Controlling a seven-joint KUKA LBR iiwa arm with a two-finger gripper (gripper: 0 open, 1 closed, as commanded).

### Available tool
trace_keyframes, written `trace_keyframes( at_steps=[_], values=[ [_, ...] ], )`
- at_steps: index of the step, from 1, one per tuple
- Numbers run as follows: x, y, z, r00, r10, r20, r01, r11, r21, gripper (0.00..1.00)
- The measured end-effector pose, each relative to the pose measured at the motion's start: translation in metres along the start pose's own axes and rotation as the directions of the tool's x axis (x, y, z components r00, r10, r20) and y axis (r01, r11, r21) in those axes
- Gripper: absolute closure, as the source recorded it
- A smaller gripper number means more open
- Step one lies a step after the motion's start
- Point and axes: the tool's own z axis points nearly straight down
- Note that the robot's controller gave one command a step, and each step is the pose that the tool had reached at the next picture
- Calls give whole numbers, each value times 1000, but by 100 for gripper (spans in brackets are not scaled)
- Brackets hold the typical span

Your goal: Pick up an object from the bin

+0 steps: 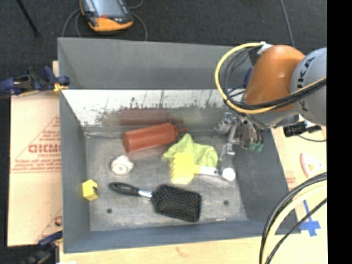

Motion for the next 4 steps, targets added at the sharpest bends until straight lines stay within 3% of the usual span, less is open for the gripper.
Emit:
trace_keyframes(
  at_steps=[1, 2, 3, 4],
  values=[
    [9, 17, 33, 997, -76, 8, 76, 997, 1, 0],
    [24, 44, 88, 983, -183, 8, 183, 983, 1, 0],
    [9, 38, 85, 985, 175, 10, -175, 985, -3, 100],
    [9, 38, 85, 985, 174, 10, -174, 985, -3, 100]
  ],
)
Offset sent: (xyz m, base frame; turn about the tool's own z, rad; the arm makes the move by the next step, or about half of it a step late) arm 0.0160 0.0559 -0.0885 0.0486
